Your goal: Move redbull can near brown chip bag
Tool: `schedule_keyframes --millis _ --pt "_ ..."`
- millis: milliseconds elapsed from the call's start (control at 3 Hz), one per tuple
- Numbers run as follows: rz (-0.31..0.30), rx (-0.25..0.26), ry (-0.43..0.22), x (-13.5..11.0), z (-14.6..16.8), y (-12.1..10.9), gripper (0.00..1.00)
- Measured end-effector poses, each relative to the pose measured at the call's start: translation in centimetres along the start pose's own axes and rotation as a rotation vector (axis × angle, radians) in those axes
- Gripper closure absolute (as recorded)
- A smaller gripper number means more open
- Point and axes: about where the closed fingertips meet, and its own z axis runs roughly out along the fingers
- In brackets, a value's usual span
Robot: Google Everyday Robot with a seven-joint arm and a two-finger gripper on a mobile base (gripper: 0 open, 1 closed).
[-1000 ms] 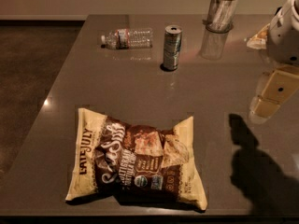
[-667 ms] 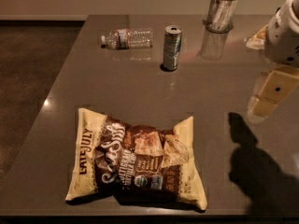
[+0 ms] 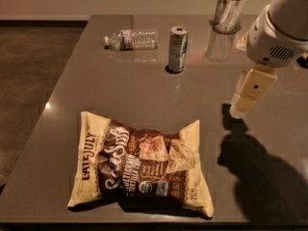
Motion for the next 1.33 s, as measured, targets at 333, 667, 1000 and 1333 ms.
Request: schedule_keyframes --millis 333,667,1000,1333 --pt "0.048 0.015 -0.043 -1.1 1.9 -2.4 0.0" --pt "0.109 0.042 -0.109 -2.6 3.9 -6.8 0.0" --pt "0.186 0.064 -0.162 -3.1 4.8 -10.4 0.0" --pt "0.259 0.079 -0.22 -4.7 6.1 -13.8 0.0"
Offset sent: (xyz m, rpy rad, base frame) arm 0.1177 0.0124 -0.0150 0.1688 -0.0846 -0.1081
